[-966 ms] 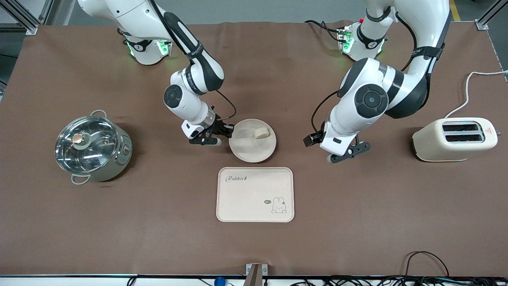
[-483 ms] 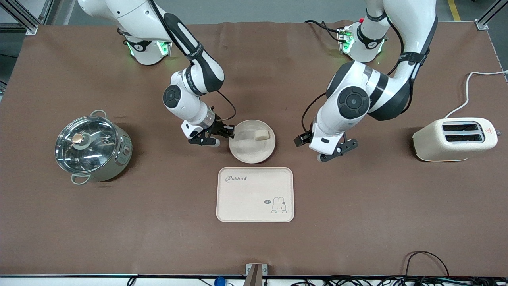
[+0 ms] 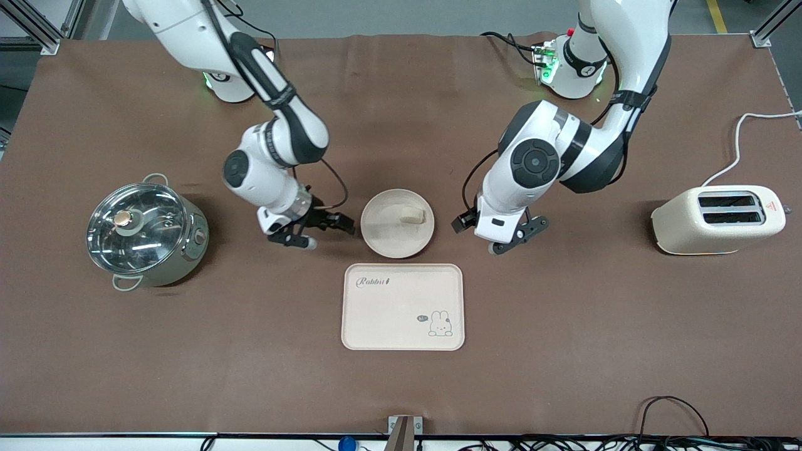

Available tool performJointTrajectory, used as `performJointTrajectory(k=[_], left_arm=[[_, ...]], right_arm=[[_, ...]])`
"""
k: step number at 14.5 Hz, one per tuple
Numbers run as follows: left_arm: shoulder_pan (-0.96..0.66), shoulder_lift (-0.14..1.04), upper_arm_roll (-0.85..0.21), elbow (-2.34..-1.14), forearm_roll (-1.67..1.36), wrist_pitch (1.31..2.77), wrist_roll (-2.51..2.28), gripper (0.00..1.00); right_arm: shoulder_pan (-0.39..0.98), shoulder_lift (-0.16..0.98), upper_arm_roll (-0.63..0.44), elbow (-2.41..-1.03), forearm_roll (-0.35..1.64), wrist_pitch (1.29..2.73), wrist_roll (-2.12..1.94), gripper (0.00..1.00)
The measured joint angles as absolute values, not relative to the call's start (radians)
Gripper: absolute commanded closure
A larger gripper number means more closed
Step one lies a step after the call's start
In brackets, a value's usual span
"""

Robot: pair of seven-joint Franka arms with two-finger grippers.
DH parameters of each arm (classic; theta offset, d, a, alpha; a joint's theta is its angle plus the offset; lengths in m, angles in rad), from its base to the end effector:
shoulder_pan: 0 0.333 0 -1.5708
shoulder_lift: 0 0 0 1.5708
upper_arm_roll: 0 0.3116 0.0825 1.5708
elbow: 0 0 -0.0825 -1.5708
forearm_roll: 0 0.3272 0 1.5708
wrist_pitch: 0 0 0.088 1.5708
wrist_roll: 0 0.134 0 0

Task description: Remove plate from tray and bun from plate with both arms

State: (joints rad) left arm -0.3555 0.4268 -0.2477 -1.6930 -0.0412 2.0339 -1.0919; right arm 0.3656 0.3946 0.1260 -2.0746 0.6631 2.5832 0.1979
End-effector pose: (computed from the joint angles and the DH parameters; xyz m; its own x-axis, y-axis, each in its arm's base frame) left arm 0.5023 -0.3325 0.3484 0.8539 0.4963 -0.1563 0.5019 -0.8649 -0.0046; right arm 0.5015 0.2637 0.2623 0.9644 -0.2432 -0.1037 -0.2642 -0.8730 -0.4100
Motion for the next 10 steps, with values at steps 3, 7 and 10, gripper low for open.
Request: performJointTrajectory(k=[3, 7, 10], left_arm=[[-0.384, 0.452, -0.248, -1.695, -0.041, 2.068, -1.167, 0.00], [-0.441, 0.509, -0.247, -1.699, -0.030, 2.148, -1.297, 0.01], [-0.480, 0.565, -0.248, -1.701, 0.055, 2.189, -1.445, 0.02]], right_arm=[[0.266, 0.289, 0.076, -1.992, 0.504, 2.273, 0.172, 0.00], [0.127, 0.195, 0.037, -1.805, 0.241, 1.891, 0.166, 0.00], [0.037, 0.154, 0.034, -1.656, 0.142, 1.707, 0.136, 0.00]])
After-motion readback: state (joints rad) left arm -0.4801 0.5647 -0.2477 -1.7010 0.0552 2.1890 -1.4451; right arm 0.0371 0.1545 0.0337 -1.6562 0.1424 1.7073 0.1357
